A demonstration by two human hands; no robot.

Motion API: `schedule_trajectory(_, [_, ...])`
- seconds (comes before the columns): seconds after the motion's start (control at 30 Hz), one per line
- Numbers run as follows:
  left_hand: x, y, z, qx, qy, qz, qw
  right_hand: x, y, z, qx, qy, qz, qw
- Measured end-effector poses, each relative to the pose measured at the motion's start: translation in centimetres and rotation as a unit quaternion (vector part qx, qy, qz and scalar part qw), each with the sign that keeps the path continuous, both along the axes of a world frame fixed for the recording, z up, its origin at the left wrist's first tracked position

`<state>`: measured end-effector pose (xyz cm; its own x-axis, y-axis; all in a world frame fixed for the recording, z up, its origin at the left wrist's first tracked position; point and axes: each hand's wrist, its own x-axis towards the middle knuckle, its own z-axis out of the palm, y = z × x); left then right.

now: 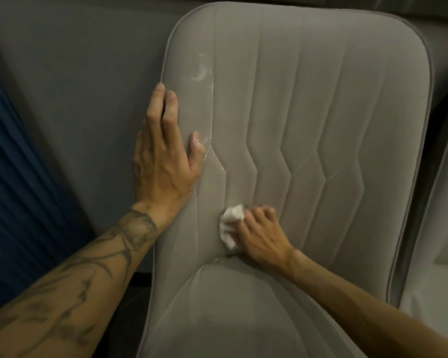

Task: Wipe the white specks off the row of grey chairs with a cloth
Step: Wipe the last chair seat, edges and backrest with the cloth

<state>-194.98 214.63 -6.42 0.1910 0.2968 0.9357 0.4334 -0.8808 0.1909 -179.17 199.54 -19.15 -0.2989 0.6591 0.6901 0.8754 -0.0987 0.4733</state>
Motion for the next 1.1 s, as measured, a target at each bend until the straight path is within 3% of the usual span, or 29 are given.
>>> schedule_trajectory(0.1, [-0.1, -0.1, 0.0, -0.002, 0.001, -0.005, 1.0, 0.5, -0.4, 1.4, -0.046, -0.055, 0.009, 0.997])
schedule_trajectory(0.2, [-0.1, -0.1, 0.1, -0.001, 0.001, -0.009, 1.0, 1.9, 2.2, 8.9, 0.105, 0.064, -0.036, 0.992])
schedule_trajectory(0.3, [-0.2, -0.1, 0.1, -0.006, 0.002, -0.014, 1.0, 1.5, 4.7, 14.8, 0.234, 0.175, -0.091, 0.952])
schedule_trajectory(0.37, [-0.3, -0.2, 0.1, -0.011, 0.001, -0.02, 1.0, -0.4, 5.2, 13.3, 0.213, 0.203, -0.095, 0.951])
schedule_trajectory(0.5, [-0.3, -0.3, 0.3, -0.017, 0.0, -0.027, 1.0, -3.0, 2.9, 9.1, 0.032, 0.131, -0.075, 0.988])
schedule_trajectory(0.6, [-0.3, -0.3, 0.2, -0.022, -0.002, -0.035, 0.999, -1.7, 5.4, 15.4, 0.133, 0.15, -0.076, 0.977])
schedule_trajectory(0.7, [-0.3, -0.1, 0.1, -0.026, -0.003, -0.044, 0.999, -2.1, 8.7, 21.3, 0.26, 0.199, -0.097, 0.94])
schedule_trajectory(0.77, [-0.3, -0.1, 0.2, -0.028, -0.004, -0.056, 0.998, -3.3, 9.1, 20.3, 0.258, 0.223, -0.082, 0.937])
schedule_trajectory(0.87, [-0.2, 0.0, 0.2, -0.036, -0.016, -0.076, 0.996, -4.3, 6.8, 16.8, 0.16, 0.21, -0.06, 0.963])
schedule_trajectory(0.93, [-0.3, 0.0, 0.2, -0.04, -0.026, -0.089, 0.995, -3.7, 6.6, 18.3, 0.137, 0.187, -0.06, 0.971])
schedule_trajectory(1.1, [-0.4, 0.1, 0.2, -0.046, -0.038, -0.125, 0.99, -3.7, 10.7, 26.2, 0.239, 0.183, -0.087, 0.95])
